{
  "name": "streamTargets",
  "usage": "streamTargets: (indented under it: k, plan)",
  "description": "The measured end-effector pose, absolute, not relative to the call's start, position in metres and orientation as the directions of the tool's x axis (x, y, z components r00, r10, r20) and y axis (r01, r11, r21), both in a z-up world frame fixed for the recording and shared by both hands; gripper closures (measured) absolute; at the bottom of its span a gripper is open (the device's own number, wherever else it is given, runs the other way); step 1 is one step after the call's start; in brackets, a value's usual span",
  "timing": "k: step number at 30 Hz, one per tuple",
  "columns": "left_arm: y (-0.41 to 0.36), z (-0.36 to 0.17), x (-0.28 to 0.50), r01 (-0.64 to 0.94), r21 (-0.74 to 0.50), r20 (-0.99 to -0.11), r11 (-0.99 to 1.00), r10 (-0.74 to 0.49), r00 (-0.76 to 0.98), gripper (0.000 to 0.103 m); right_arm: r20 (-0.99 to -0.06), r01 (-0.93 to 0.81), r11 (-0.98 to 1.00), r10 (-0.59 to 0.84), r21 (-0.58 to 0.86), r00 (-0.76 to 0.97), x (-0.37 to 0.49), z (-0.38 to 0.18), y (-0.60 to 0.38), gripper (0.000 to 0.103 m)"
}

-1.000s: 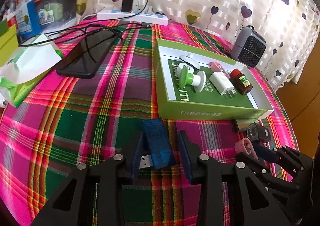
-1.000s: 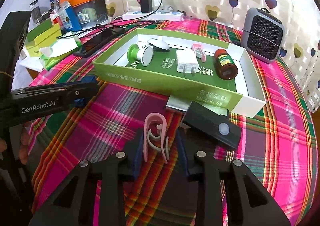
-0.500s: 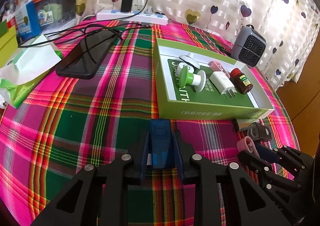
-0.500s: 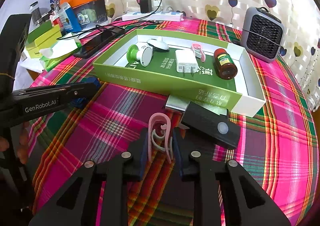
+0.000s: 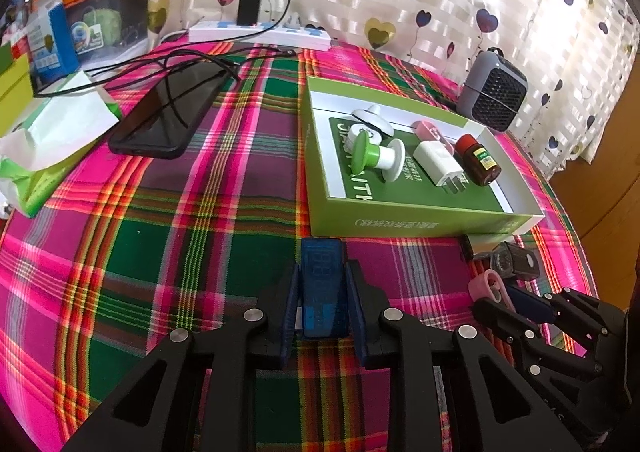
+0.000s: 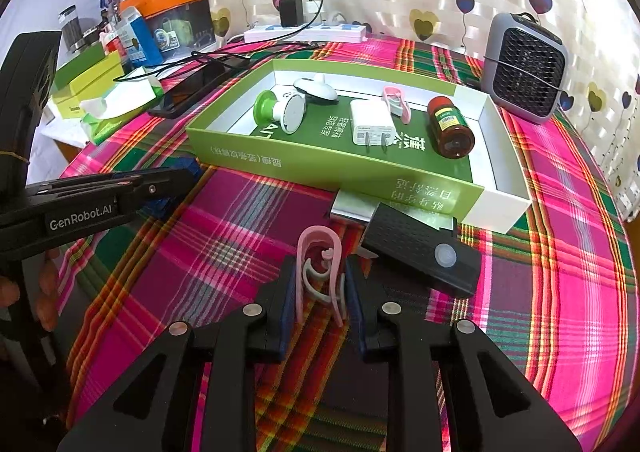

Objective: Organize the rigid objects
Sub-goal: 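Carry the blue USB stick and pink hook with both tools toward the lid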

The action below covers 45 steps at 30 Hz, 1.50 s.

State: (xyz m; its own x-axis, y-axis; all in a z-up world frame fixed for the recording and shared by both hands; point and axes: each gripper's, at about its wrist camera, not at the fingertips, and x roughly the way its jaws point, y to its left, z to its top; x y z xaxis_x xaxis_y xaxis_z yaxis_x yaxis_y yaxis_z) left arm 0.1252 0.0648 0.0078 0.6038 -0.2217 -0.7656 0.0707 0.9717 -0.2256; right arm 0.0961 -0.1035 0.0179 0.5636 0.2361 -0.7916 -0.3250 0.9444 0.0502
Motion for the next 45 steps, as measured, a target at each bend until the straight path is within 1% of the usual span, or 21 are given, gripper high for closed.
streamTargets:
  k: [20,34,45]
  plan:
    - [0.056,0.015,0.112,0.113,-0.203,-0.754,0.973,-0.229,0.616,0.082,-0.779,-0.326,0.942,0.262,0.079,0.569,0.093,0.022,-0.106,0.079]
    - [0.049,0.033,0.103,0.147,-0.197,-0.732,0.969,-0.245,0.636,0.082,-0.757,-0.333,0.938,0.288,0.099,0.587,0.087,0.033,-0.107,0.079]
    - [0.046,0.051,0.109,0.169,-0.197,-0.713,0.966,-0.259,0.651,0.082,-0.734,-0.317,0.942,0.294,0.113,0.612,0.093,0.051,-0.113,0.079]
